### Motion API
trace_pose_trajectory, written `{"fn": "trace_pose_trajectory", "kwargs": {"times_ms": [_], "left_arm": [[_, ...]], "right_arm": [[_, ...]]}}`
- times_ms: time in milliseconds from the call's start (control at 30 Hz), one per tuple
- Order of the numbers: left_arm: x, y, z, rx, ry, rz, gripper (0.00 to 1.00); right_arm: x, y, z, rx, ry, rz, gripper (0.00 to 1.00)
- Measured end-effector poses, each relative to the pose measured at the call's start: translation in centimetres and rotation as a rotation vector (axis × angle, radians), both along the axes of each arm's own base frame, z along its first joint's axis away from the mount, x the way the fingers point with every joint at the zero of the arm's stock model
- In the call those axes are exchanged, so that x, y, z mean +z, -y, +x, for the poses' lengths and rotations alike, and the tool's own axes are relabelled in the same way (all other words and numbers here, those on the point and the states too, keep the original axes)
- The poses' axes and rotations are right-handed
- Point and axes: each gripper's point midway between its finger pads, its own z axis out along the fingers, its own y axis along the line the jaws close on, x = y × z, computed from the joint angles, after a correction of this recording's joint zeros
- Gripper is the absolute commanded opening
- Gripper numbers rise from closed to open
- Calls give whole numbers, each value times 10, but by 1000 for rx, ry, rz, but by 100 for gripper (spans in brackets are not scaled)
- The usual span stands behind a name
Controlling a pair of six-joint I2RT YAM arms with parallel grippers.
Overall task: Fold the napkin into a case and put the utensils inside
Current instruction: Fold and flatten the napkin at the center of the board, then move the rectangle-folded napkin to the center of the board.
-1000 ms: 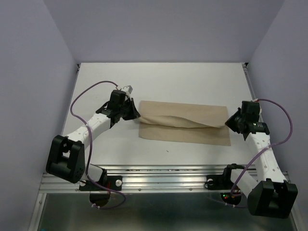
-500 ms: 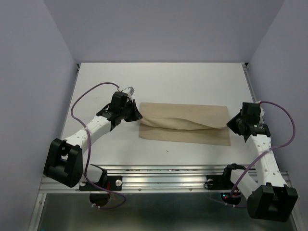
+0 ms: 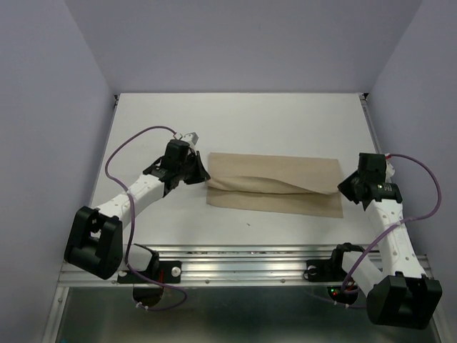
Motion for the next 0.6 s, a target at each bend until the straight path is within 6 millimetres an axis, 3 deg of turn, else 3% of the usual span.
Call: {"fn": "trace_pose_trajectory", "kwargs": {"times_ms": [33,133,167,267,433,600], "left_arm": [[-1,0,-1,0,-2,0,0],[-4,0,-4,-1,-20,-2,33],[-5,0,-7,-1,-33,-3,53],[-9,-2,-13,-8,-61,7,81],[6,-6,-19,-9,-47,14,81],[36,1,2,-7,27,-4,71]], "right_arm": [[-1,0,-1,-7,-5,5,35],[-2,-1,-3,-33,-5,21,58],[-3,-1,-5,-38,-7,24,62],[-2,-1,-7,-55,-3,31,63],[-1,2,-5,-57,-4,14,59],[4,-2,10,-1,19,17,54]]}}
